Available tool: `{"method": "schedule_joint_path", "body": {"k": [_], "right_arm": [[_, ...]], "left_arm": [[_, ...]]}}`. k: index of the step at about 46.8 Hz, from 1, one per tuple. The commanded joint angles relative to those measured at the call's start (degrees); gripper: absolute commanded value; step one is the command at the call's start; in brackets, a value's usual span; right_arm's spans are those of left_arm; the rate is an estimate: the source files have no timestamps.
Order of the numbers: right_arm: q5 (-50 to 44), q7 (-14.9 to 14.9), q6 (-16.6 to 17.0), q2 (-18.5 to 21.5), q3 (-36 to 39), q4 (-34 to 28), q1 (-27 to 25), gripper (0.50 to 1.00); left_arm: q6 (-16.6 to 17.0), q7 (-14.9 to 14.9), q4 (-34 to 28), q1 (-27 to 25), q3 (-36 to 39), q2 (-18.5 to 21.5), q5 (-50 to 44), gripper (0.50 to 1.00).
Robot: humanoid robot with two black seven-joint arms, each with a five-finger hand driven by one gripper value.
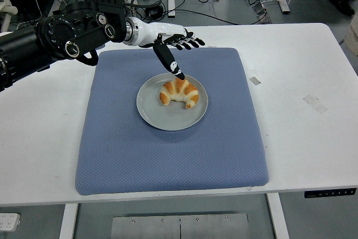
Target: Place the bread on the table
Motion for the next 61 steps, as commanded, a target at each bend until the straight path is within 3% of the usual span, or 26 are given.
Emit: {"method": "schedule_joint_path", "body": {"k": [1,7,61], "right_arm": [[0.00,-0.03,-0.01,0.00,0.00,0.00,-0.01,1.000],[0.00,-0.03,-0.01,0.00,0.00,0.00,-0.01,1.000],[0.00,0.05,-0.01,0.00,0.00,0.00,-0.01,1.000]], "left_arm": [[-0.02,0.45,-0.43,0.42,0.05,0.06,0.61,0.943],[-0.02,2.39,-0.52,1.56,0.05,0.15,0.61,0.943],[0.25,2.39,-0.52,4.99,0.84,-0.99,-0.09,0.913]]}}
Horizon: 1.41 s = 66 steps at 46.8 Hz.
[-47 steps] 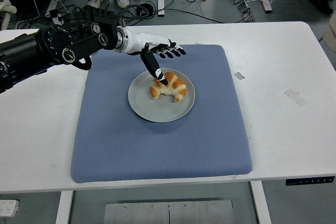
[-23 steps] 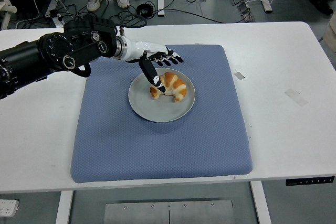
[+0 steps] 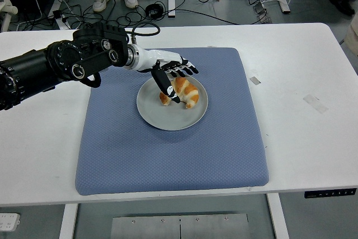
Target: Place the bread on the table
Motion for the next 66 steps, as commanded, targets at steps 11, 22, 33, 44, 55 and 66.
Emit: {"method": "schedule_joint_path", "body": {"k": [11,22,33,44,55,66], "right_arm": [[0.00,0.03,0.01,0.00,0.00,0.00,0.00,1.000],[0.00,-0.06,0.01,0.00,0.00,0.00,0.00,1.000],[0.00,-0.06,0.01,0.00,0.00,0.00,0.00,1.000],[0.00,-0.06,0.01,0.00,0.00,0.00,0.00,1.000],[0.00,-0.06,0.01,0.00,0.00,0.00,0.00,1.000],[0.00,0.03,0.01,0.00,0.00,0.00,0.00,1.000]], "left_arm": [[0.08,0.00,0.00,0.26,-0.08,-0.09,-0.10,0.908],[0.26,-0.09,0.00,0.87,-0.08,-0.53,-0.10,0.857],[0.44,-0.09,0.09,0.87,-0.08,-0.44,-0.19,0.825],[0.44,-0.09,0.00,0.96,-0.08,-0.44,-0.10,0.818],[0.52,-0.26,0.00,1.31,0.27,-0.35,0.52,0.816],[0.52,-0.35,0.00,1.14,0.27,-0.27,0.52,0.792]]}}
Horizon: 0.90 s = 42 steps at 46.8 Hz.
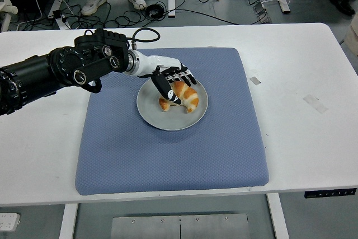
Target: Place the bread on the table
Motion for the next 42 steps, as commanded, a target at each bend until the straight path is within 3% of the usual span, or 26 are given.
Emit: {"method": "schedule_joint_path", "body": {"k": [1,8,26,42], "right_arm": [[0.00,-0.05,-0.01,0.00,0.00,0.00,0.00,1.000],[0.00,-0.05,-0.01,0.00,0.00,0.00,0.00,1.000],[0.00,-0.05,-0.01,0.00,0.00,0.00,0.00,1.000],[0.00,0.04,-0.01,0.00,0.00,0.00,0.00,1.000]], "left_arm": [[0.09,0.00,0.00,-0.17,-0.02,0.00,-0.01,0.775],[0.09,0.09,0.09,-0.26,0.07,0.09,-0.01,0.718],[0.09,0.17,0.00,-0.26,0.34,0.27,0.08,0.643],[0.01,0.09,0.09,-1.05,-0.19,0.79,-0.09,0.640]]}}
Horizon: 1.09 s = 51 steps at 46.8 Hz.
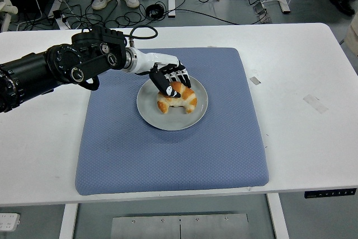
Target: Place the bread on the table
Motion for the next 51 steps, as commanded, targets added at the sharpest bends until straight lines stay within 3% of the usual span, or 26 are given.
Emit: {"method": "schedule_joint_path", "body": {"k": [1,12,25,40,51], "right_arm": [[0.00,0.06,0.01,0.00,0.00,0.00,0.00,1.000],[0.00,-0.03,0.01,0.00,0.00,0.00,0.00,1.000],[0.00,-0.03,0.01,0.00,0.00,0.00,0.00,1.000],[0.00,0.06,0.01,0.00,0.00,0.00,0.00,1.000],[0.00,-0.03,0.01,0.00,0.00,0.00,0.00,1.000]], "left_arm": [[-0.07,-0.07,0.02,-0.25,-0.26,0.16,-0.03,0.640],[0.01,0.02,0.37,-2.45,-0.35,1.92,-0.82,0.642],[1.94,-0.07,0.81,-3.15,-0.79,6.93,-0.91,0.645],[3.88,-0.15,0.90,-1.92,-0.88,12.99,-0.91,0.657],[5.02,-0.15,3.36,1.24,-0.88,13.79,-0.82,0.664]]}}
